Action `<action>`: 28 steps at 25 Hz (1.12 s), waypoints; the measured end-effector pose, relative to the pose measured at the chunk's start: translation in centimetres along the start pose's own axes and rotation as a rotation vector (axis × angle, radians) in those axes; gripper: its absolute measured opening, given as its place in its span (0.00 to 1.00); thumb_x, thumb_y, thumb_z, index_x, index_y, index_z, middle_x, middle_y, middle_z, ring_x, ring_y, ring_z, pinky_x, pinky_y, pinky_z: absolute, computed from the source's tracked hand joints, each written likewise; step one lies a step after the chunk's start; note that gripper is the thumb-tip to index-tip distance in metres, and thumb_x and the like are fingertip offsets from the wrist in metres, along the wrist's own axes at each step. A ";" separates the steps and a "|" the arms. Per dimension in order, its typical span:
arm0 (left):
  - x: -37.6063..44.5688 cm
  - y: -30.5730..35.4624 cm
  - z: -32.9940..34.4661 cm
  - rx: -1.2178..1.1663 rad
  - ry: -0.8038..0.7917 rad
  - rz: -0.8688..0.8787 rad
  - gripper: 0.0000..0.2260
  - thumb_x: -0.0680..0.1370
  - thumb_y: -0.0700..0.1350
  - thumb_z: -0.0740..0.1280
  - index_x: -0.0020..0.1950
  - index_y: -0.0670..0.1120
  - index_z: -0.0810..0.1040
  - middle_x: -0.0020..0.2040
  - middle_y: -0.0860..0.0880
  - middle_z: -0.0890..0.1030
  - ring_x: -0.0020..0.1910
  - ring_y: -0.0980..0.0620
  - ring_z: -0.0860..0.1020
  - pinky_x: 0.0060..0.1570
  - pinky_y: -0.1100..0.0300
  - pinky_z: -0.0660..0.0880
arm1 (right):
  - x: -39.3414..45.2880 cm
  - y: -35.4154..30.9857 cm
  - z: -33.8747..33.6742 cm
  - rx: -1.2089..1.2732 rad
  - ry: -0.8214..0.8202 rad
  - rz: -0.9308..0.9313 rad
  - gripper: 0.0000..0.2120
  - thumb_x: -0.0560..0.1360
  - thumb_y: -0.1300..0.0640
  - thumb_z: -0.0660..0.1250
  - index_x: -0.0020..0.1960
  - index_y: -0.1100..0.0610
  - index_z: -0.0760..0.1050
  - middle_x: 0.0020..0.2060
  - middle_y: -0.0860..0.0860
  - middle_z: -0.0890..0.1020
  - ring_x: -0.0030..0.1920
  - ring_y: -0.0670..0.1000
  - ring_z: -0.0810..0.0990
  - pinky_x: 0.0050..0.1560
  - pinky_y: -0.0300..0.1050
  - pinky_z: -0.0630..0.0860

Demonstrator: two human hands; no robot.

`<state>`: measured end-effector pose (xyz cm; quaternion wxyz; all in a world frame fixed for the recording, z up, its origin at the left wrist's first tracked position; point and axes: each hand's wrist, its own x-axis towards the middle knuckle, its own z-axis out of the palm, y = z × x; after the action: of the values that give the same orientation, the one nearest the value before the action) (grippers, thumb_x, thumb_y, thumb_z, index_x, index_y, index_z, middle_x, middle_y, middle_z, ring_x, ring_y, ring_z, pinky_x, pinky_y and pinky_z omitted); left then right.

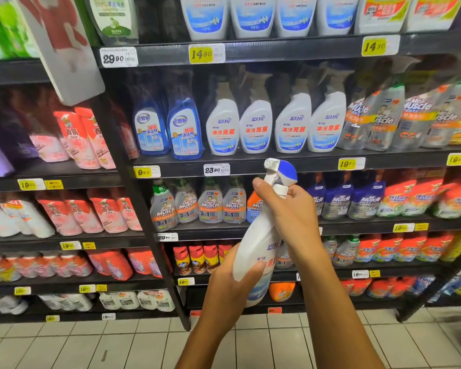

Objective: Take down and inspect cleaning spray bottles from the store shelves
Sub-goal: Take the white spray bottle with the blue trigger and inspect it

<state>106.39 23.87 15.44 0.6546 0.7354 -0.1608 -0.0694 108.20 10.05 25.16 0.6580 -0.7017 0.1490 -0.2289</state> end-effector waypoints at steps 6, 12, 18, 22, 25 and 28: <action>0.7 0.5 -1.7 -0.224 -0.127 -0.157 0.27 0.66 0.62 0.71 0.61 0.50 0.77 0.52 0.50 0.85 0.52 0.47 0.84 0.44 0.56 0.82 | 1.3 -0.7 -1.2 0.280 -0.327 0.010 0.21 0.68 0.40 0.75 0.50 0.56 0.79 0.41 0.48 0.87 0.39 0.45 0.84 0.35 0.36 0.78; 1.0 1.0 -2.2 -0.373 -0.302 -0.221 0.31 0.65 0.63 0.77 0.62 0.49 0.78 0.58 0.41 0.83 0.57 0.40 0.82 0.49 0.52 0.81 | 4.8 -1.3 -1.0 0.727 -0.878 0.131 0.39 0.68 0.51 0.78 0.73 0.64 0.67 0.68 0.65 0.74 0.70 0.63 0.73 0.60 0.57 0.78; 1.4 1.3 -2.1 -0.390 -0.301 -0.218 0.30 0.64 0.64 0.76 0.61 0.50 0.80 0.57 0.42 0.84 0.56 0.42 0.82 0.48 0.54 0.81 | 5.6 -0.8 0.1 0.733 -0.822 0.085 0.24 0.70 0.50 0.77 0.62 0.60 0.80 0.56 0.60 0.83 0.61 0.62 0.81 0.56 0.53 0.80; 1.6 1.4 -2.3 -0.404 -0.286 -0.230 0.34 0.64 0.64 0.77 0.63 0.47 0.77 0.57 0.43 0.84 0.56 0.42 0.82 0.48 0.54 0.81 | 5.5 -0.9 0.4 0.730 -0.814 0.067 0.21 0.72 0.51 0.75 0.61 0.59 0.81 0.57 0.61 0.83 0.62 0.63 0.80 0.57 0.54 0.79; 1.5 1.7 -2.4 -0.409 -0.297 -0.217 0.32 0.65 0.64 0.76 0.63 0.48 0.77 0.58 0.43 0.84 0.57 0.42 0.82 0.48 0.54 0.81 | 5.4 -1.2 0.4 0.727 -0.802 0.056 0.21 0.69 0.50 0.78 0.58 0.59 0.82 0.55 0.61 0.84 0.59 0.61 0.82 0.55 0.54 0.80; 1.3 1.7 -2.5 -0.394 -0.297 -0.217 0.32 0.65 0.64 0.76 0.63 0.48 0.77 0.58 0.44 0.84 0.57 0.43 0.82 0.48 0.55 0.81 | 5.2 -1.3 0.2 0.753 -0.839 0.057 0.27 0.69 0.51 0.78 0.63 0.62 0.77 0.61 0.65 0.80 0.64 0.64 0.78 0.58 0.56 0.79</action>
<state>108.11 25.66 17.63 0.7429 0.5887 -0.1587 -0.2764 112.58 7.70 27.08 0.8718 -0.4450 -0.1985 0.0502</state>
